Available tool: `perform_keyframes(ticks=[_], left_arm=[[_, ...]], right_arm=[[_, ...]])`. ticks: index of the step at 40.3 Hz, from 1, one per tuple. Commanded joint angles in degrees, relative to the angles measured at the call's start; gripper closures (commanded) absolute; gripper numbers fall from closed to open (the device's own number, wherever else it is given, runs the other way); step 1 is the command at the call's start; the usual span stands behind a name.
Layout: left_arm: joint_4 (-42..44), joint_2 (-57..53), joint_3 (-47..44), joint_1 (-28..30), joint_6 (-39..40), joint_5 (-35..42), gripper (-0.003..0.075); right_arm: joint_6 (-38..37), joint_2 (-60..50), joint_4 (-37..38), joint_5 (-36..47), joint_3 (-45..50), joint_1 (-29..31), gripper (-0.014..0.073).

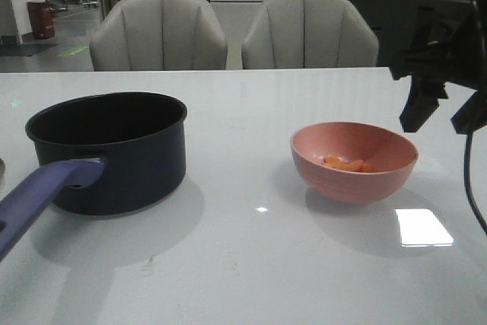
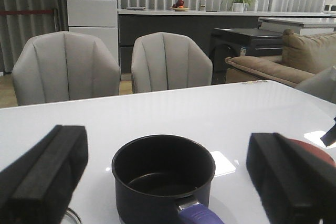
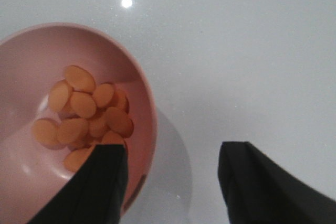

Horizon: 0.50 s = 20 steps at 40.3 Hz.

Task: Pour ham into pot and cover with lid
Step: 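Lower the right gripper and grip the rim of the pink bowl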

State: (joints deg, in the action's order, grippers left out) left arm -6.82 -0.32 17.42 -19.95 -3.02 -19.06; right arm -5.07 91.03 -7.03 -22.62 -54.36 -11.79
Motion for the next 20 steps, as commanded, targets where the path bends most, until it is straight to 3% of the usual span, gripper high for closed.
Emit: perform_keyframes(ticks=[1, 7, 16, 20], left_arm=[[-0.16, 0.35, 1.5, -0.56, 0.22, 4.5, 0.0064], [-0.16, 0.35, 1.5, -0.56, 0.22, 4.5, 0.0064], [-0.16, 0.35, 1.5, -0.56, 0.22, 4.5, 0.0064], [-0.16, 0.35, 1.5, -0.56, 0.22, 4.5, 0.0064]], right_arm=[[0.7, 1.99, -0.09, 0.77, -5.07, -0.2, 0.0102], [0.75, 6.36, -0.09, 0.31, -8.5, -1.06, 0.0123], [0.75, 12.08, -2.08, -2.71, -11.98, -1.06, 0.0454], [0.75, 12.63, -3.58, -3.77, -13.02, -1.06, 0.0455]])
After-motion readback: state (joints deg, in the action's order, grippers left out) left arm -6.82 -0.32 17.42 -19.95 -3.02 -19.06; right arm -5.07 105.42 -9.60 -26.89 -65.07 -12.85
